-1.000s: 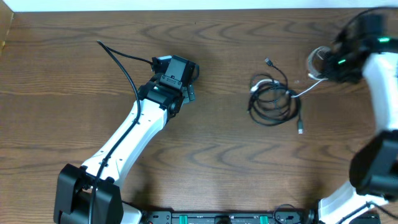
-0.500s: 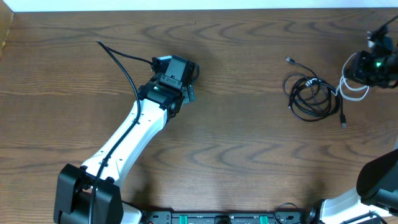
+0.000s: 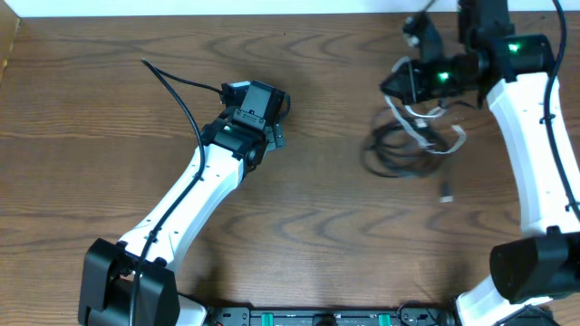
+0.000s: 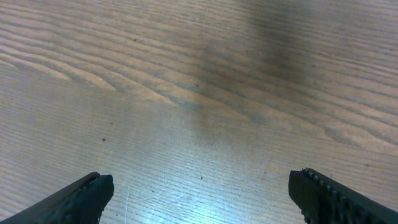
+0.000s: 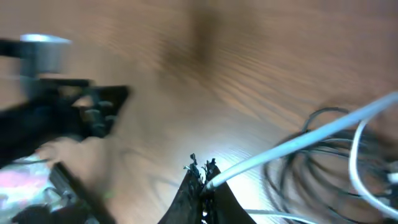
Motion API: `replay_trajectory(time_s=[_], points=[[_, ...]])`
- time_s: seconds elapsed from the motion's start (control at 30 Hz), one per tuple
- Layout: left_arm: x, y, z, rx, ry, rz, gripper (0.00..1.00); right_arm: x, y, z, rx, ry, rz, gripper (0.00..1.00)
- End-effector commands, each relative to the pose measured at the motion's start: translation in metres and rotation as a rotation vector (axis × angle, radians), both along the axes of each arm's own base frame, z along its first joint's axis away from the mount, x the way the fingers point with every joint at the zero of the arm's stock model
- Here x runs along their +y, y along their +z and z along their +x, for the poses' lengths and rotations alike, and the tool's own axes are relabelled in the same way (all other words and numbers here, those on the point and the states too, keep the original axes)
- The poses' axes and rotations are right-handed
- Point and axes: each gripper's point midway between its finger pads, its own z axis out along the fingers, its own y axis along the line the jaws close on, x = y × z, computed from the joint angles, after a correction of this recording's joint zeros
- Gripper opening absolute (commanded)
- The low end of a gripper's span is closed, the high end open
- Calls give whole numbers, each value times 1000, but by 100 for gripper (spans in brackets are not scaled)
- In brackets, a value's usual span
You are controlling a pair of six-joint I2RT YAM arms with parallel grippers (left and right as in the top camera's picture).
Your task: Untangle cables
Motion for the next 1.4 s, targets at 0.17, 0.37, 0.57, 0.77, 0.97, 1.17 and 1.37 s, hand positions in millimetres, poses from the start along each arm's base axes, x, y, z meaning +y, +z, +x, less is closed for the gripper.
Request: replay_trajectory(time_s=[0.17,0.37,0.57,0.77,0.97,1.17,1.37], points=[[3,-2,0,4,19,3,97,1,44,2,-103,-20,-49,1],[3,-2,0,4,19,3,96,-77,-21,4,28,-277,-470,1],[-1,-4,-1,2,75,-63,98,-43,-48,-35,153,-31,-337,1],[-49,-10,-3,64,-29,-306,98,-53,-78,-37,223,-97,-374,1],[-62,-48,-5,168,-44,-321,98,-61,-83,-30,223,-169,-396,1],[-67,-81,5,195,-39,-309,58,-60,-82,-25,203,-174,-391,1],[-66,-98,8,212,-30,-290,71,-60,-82,-24,200,-176,-390,1]])
